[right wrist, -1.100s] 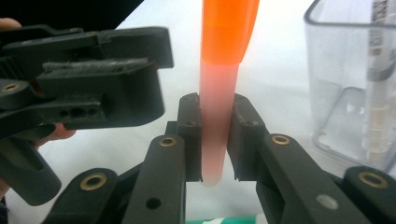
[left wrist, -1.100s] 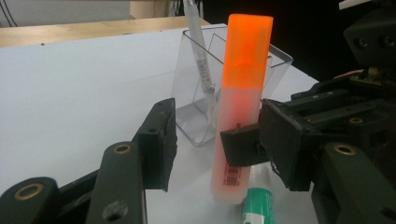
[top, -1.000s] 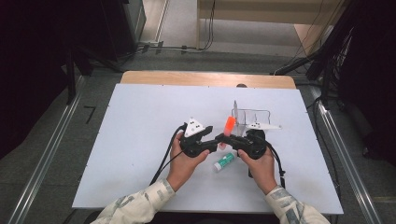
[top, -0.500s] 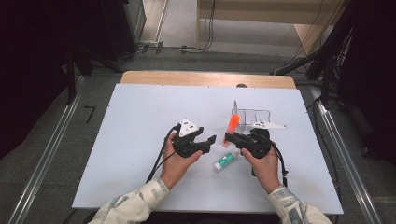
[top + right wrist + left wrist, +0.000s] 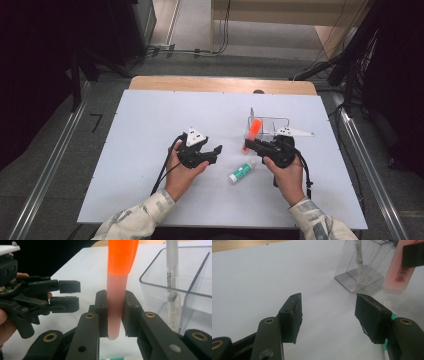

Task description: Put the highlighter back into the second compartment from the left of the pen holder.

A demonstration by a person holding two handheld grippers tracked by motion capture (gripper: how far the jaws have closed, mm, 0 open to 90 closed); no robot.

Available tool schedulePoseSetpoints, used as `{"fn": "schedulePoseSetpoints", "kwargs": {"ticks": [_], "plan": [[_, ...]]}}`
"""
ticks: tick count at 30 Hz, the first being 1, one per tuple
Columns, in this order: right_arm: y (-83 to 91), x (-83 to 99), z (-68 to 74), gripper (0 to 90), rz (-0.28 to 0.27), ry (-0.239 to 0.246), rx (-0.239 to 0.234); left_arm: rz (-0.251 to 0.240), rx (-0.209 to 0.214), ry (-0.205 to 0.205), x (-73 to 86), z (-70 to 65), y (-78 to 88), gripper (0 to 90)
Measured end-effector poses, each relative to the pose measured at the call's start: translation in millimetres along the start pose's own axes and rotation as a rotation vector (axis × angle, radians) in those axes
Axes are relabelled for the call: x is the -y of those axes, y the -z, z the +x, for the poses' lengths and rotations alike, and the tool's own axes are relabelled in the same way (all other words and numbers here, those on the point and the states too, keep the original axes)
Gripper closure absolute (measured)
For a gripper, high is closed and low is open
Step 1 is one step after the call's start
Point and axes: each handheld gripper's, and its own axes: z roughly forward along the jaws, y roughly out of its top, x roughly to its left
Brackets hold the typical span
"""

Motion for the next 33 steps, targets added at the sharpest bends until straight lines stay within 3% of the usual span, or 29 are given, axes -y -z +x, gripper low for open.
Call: {"fn": "schedulePoseSetpoints", "kwargs": {"ticks": [22,33], "plan": [[26.1,-23.7,-16.9,74.7,-0.118,-0.039,0.028,0.001,-0.011,0.014,2.7,7.2,3.5,40.2],[26.6,-29.1,-28.3,74.7,-0.144,-0.058,0.060,0.003,-0.007,0.017,3.0,6.8,3.1,40.1]]}}
